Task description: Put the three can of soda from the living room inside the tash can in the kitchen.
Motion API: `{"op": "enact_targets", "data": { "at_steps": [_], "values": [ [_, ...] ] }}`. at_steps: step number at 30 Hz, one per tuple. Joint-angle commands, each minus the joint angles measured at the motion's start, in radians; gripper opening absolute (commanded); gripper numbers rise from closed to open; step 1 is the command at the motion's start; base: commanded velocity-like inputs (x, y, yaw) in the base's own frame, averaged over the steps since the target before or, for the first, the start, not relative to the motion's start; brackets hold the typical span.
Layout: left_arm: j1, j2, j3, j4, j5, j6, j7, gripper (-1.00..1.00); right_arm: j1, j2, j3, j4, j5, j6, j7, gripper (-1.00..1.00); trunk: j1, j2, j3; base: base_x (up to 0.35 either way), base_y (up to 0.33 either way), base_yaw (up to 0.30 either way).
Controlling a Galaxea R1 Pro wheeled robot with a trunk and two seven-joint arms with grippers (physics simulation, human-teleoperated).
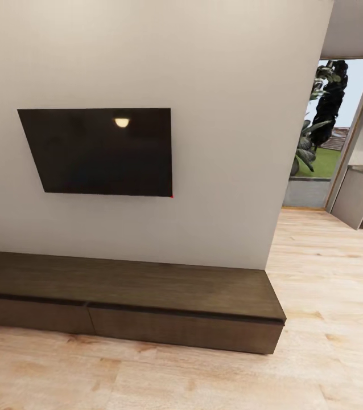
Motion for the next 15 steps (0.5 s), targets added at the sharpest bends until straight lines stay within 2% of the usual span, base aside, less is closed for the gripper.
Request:
{"op": "enact_targets", "data": {
  "at_steps": [1,15],
  "values": [
    [0.0,0.0,0.0,0.0,0.0,0.0,0.0,1.0,0.0,0.0,0.0,0.0,0.0,0.0,0.0,1.0,0.0,0.0,0.0,0.0,0.0,0.0],
    [0.0,0.0,0.0,0.001,-0.001,0.0,0.0,1.0,0.0,0.0,0.0,0.0,0.0,0.0,0.0,1.0,0.0,0.0,0.0,0.0,0.0,0.0]
  ]
}}
